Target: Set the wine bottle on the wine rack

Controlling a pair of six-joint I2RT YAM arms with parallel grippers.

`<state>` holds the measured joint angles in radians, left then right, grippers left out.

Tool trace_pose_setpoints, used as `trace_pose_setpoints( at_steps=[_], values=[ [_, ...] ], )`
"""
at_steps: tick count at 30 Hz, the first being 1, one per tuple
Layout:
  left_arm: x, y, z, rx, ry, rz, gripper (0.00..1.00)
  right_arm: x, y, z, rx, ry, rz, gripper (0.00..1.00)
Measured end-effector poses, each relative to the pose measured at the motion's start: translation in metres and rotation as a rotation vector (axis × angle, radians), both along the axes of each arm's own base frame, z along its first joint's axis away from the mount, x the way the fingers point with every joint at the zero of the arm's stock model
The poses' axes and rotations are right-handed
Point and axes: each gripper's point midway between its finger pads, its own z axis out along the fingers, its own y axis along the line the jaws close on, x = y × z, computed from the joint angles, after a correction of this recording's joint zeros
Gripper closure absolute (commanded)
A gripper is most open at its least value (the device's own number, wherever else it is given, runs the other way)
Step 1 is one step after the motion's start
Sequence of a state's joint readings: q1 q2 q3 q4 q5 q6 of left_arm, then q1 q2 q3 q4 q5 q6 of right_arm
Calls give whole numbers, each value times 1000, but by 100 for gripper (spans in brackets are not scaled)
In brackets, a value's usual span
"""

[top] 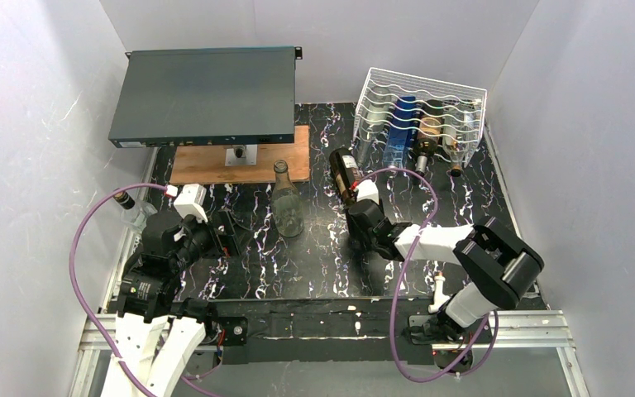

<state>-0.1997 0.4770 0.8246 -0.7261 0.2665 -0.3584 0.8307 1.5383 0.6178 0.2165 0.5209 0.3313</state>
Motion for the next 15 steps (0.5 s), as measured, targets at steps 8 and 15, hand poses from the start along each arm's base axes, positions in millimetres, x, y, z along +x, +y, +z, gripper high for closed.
trace_pose_setpoints(
  at_steps=[8,15],
  values=[
    [1,0,-1,2,9,0,1,16,4,0,-3,-61,-31,63],
    [1,0,-2,2,10,0,1,24,9,0,16,-89,-48,99]
  ],
)
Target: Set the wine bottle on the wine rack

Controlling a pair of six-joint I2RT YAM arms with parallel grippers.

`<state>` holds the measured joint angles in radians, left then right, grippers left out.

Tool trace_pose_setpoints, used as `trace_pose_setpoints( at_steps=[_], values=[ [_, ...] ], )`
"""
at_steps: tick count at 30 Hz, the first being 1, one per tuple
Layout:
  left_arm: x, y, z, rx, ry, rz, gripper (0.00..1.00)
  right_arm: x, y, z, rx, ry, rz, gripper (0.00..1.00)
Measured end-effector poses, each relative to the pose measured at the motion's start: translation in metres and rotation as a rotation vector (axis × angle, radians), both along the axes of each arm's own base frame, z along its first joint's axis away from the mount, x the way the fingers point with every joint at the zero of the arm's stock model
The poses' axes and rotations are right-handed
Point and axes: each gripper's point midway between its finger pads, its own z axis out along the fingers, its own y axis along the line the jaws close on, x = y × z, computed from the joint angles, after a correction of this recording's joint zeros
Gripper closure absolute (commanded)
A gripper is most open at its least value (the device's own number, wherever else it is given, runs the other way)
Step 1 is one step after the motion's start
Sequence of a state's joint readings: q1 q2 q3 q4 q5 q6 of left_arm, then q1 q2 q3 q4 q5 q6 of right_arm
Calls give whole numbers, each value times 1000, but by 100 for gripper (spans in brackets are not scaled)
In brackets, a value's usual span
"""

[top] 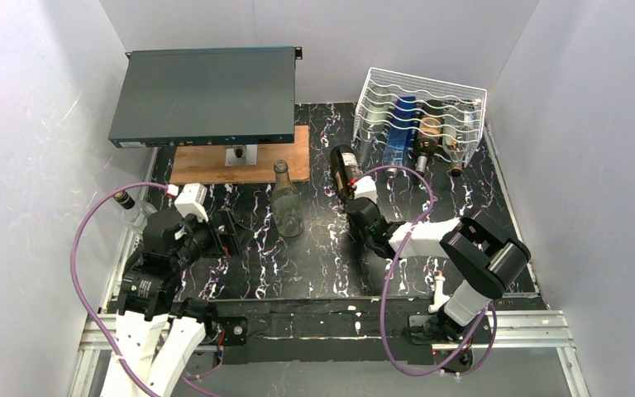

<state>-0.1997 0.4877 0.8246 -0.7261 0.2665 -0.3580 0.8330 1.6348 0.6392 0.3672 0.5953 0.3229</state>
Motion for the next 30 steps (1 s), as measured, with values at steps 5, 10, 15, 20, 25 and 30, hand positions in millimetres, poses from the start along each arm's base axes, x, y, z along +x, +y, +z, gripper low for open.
trace_pose_setpoints(
  at_steps=[5,10,15,20,25,30],
  values=[
    [0,0,0,0,3,0,1,-3,4,3,91,59,22,99],
    [0,0,-1,0,3,0,1,-21,6,13,374,176,22,99],
    [0,0,-1,0,4,0,1,-40,15,28,658,279,-11,99],
    [0,0,0,0,3,0,1,-42,30,48,884,355,-34,99],
    [0,0,0,0,0,0,1,-40,42,77,1045,372,-16,99],
    [0,0,0,-1,-2,0,1,-42,46,122,1134,334,46,99]
  ],
)
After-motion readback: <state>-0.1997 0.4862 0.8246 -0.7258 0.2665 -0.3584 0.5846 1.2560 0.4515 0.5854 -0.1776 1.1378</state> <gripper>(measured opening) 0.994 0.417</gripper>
